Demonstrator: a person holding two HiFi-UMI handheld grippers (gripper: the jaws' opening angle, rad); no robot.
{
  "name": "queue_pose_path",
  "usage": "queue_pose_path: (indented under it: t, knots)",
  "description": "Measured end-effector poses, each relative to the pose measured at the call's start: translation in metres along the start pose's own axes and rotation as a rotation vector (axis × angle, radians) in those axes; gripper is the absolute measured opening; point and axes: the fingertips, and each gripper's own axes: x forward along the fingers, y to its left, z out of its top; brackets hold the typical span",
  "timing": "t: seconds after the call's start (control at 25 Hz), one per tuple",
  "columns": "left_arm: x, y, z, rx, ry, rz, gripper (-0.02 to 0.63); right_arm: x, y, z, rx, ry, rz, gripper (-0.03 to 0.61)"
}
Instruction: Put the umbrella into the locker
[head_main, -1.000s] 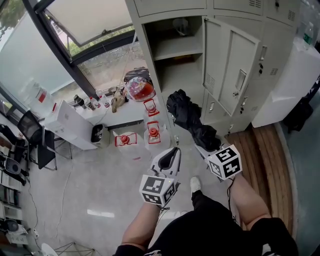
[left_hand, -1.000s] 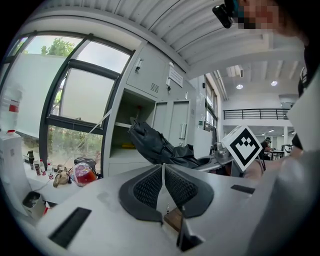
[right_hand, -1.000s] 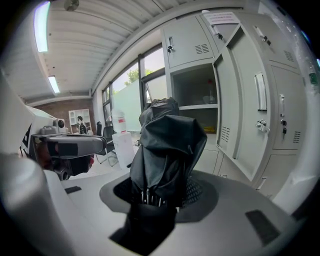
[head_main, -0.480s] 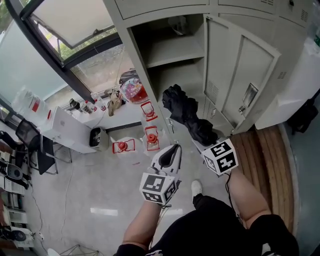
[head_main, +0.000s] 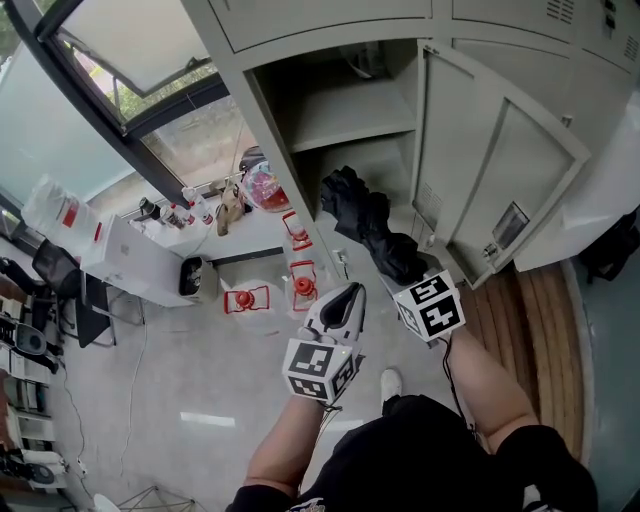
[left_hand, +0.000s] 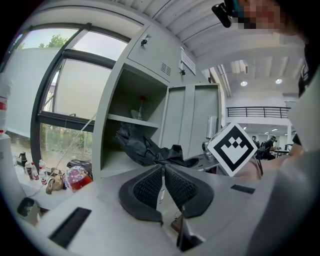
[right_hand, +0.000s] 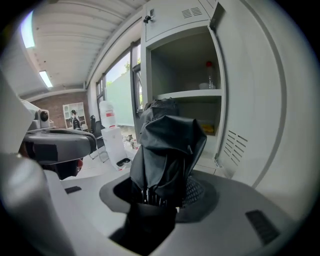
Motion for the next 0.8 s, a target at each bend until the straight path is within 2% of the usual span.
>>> queue_pose_path:
  t: [0.4, 0.8]
  knots:
    - [0.02, 0.017, 0.017, 0.014, -0.016, 0.032, 0.028, 0.031, -0.02, 0.027, -0.049, 0.01, 0.007, 0.241]
    - [0.039, 0.04, 0.02, 0.012, -0.024, -0.003, 0.028, 0.066, -0.032, 0.044, -0.084, 0.037, -0.017, 0.242]
